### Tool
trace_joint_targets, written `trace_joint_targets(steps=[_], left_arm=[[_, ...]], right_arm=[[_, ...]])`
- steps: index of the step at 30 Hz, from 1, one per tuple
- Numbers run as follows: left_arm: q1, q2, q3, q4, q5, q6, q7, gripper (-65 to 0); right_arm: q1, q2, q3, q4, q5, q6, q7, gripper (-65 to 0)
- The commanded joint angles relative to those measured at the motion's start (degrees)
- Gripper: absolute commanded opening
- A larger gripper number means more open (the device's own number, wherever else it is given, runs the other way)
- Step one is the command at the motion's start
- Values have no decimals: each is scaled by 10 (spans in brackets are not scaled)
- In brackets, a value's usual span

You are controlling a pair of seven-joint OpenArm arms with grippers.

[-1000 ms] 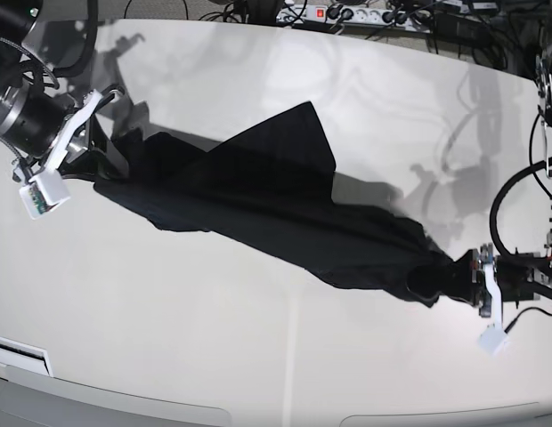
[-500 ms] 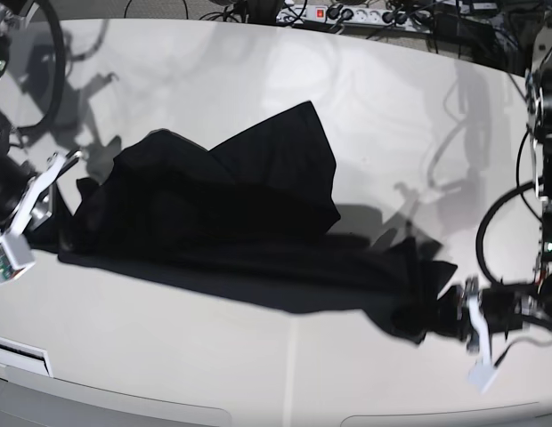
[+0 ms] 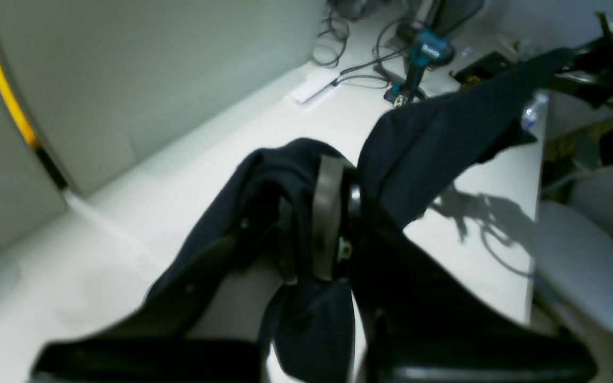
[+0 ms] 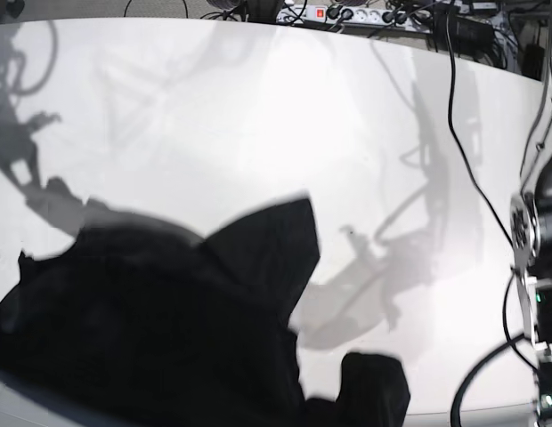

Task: Layout the t-shirt on the table in an organized manner, then fold the t-shirt properly
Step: 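Lift and swing the shirt with both grippers, then lay it flat, then release with the left gripper and regrasp the shirt's side edge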

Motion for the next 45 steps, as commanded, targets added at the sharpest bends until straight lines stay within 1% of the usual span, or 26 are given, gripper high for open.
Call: trace_joint_targets(steps=[1,3,6,7,9,11,14,17,19,21,24,25,28,30,32,34,35,37,40,43,45], left_arm=[[-38,-3,2,8,-10,-3,-13,-650],[-59,-3,19,8,-11,-3,-3,-650],[-63,-3,55,8,-11,-3,16,-650],[-57,-3,70,8,-11,-3,27,-650],[-35,-3,103,8,-11,-3,34,-650],[3,-7,134,8,-11,-3,34,-650],[78,-19,168,8,-6,-3,34,-650],[158,-22,181,8,26,-3,34,-650],[206,-22,182,8,45,-3,34,-650],[245,-22,182,8,65,-3,34,-650],[290,-24,182,8,106,-3,4,-650],[300,-26,182,8,122,-3,-6,-621],[318,-40,181,8,152,-3,-41,-474],[317,-48,181,8,156,2,-61,-365],[308,-52,181,8,153,38,-83,-265],[295,-51,175,8,151,65,-97,-204],[288,-50,167,8,150,72,-100,-195],[277,-50,141,8,150,74,-100,-194],[270,-50,76,8,151,73,-99,-194],[268,-50,1,8,172,72,-100,-194],[269,-50,-48,8,196,74,-102,-194]], right_arm=[[15,25,5,5,-9,-9,10,-650],[18,41,5,5,-8,-21,11,-650],[13,46,5,5,11,-28,8,-650],[9,45,5,5,23,-27,0,-650],[-11,41,5,5,49,-14,-12,-650],[-44,29,5,5,82,1,-32,-650],[-109,-7,5,4,122,14,-61,-650],[-168,-53,3,-13,136,21,-75,-650],[-193,-77,1,-38,136,23,-81,-650],[-210,-92,1,-66,136,23,-83,-650],[-231,-102,1,-108,136,23,-83,-650],[-235,-104,1,-118,133,23,-83,-650],[-239,-105,1,-138,112,23,-83,-650],[-239,-105,1,-144,97,23,-80,-650],[-239,-105,1,-144,97,23,-80,-650],[-239,-105,1,-144,97,23,-78,-650],[-239,-105,1,-144,97,23,-76,-650],[-239,-105,1,-144,97,23,-76,-650],[-239,-105,1,-144,90,23,-76,-650],[-239,-105,1,-144,61,23,-66,-650],[-239,-105,1,-144,28,18,-37,-650]])
